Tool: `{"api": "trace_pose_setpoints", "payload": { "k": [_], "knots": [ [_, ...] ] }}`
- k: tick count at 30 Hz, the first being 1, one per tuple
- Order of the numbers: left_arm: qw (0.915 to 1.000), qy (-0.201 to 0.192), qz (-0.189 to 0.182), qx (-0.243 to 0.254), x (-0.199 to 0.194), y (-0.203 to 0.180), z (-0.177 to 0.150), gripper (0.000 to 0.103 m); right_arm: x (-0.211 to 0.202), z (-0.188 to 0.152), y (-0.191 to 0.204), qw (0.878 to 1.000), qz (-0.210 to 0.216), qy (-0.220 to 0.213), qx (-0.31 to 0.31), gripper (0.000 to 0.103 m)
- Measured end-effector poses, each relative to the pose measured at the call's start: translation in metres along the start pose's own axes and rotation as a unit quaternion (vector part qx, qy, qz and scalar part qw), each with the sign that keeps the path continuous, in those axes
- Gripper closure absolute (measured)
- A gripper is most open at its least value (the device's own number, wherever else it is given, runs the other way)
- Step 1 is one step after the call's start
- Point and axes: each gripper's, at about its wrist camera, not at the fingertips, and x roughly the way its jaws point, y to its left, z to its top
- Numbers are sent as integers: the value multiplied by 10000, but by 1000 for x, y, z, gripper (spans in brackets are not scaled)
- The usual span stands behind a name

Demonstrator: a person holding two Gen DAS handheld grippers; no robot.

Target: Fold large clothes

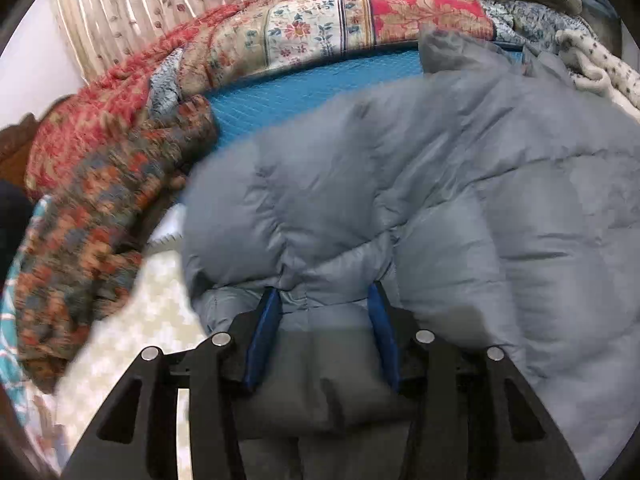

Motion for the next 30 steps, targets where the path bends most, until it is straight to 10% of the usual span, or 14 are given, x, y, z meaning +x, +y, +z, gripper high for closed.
{"api": "trace_pose_setpoints", "payload": {
  "k": [9, 19, 30],
  "knots": [
    [9989, -303, -76, -336, -54, 26, -6, 103, -44, -19, 10, 9981, -258, -495, -263, 46],
    [9972, -604, -359, -247, -145, 36, -120, 103, -141, -134, -15, 9977, 115, -427, -523, 45],
    [9985, -374, -396, 35, -139, 22, -188, 103, -130, -176, -48, 9989, 327, -343, -28, 40]
  ]
}}
